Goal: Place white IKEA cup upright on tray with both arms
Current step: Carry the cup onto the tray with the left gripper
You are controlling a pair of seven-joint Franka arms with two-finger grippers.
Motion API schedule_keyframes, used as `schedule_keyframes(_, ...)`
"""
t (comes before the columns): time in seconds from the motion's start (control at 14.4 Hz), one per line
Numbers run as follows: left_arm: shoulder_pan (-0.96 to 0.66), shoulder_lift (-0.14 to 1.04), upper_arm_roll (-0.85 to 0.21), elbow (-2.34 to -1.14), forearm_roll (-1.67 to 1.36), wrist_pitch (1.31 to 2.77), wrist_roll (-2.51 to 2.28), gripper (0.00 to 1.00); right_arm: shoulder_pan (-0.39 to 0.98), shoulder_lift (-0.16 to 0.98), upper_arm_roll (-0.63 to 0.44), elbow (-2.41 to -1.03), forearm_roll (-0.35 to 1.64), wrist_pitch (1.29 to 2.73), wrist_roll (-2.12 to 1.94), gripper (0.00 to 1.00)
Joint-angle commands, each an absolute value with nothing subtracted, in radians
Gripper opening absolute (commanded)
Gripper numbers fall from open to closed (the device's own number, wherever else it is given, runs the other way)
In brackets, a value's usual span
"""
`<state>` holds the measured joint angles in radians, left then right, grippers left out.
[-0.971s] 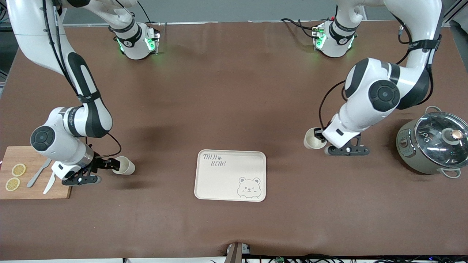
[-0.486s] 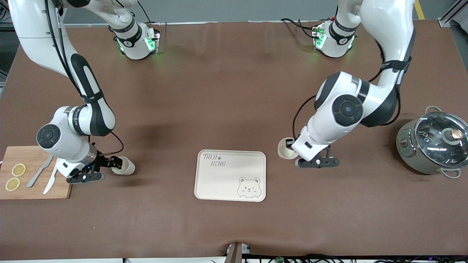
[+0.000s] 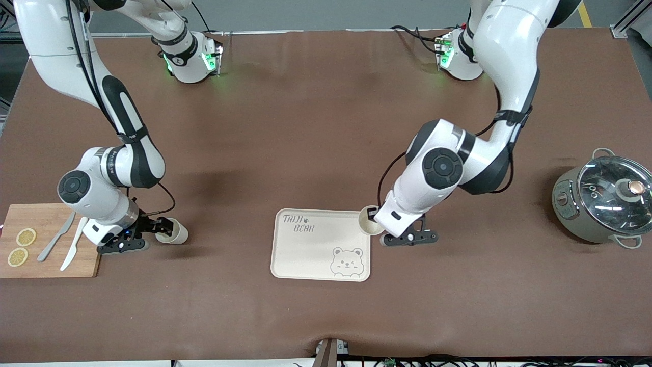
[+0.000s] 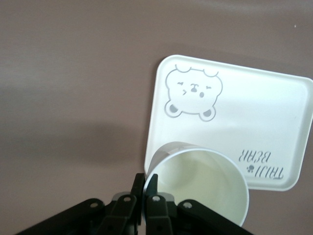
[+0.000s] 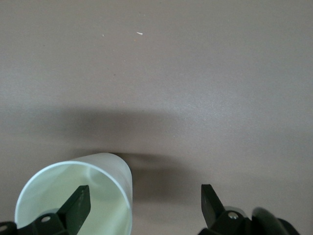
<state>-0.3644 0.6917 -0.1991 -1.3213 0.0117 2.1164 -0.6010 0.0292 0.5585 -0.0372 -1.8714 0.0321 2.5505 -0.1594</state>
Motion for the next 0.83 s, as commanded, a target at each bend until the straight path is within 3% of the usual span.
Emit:
schedule_keyframes(0.0, -0.425, 0.758, -0.144, -1.278, 0.021, 2.184, -0.638, 0.00, 0.034, 0.564, -0.035, -1.879, 0.025, 2.572, -0.166, 1.00)
schedule_keyframes(0.28, -0.471, 0.788, -0.101, -1.279, 0.021, 2.238, -0.664, 0.00, 0.037, 0.565, -0.035, -1.879, 0.025, 2.577, -0.164, 0.99)
schedule_keyframes(0.42, -0.477, 0.801, -0.101, -1.281, 0.023, 2.259, -0.670, 0.00, 0.038, 0.565, -0.035, -1.879, 0.025, 2.576, -0.164, 0.77)
schedule_keyframes(0.76, -0.497, 0.833, -0.100, -1.284, 0.028, 2.341, -0.715, 0.00, 0.040, 0.565, -0.035, -1.879, 0.025, 2.577, -0.164, 0.35)
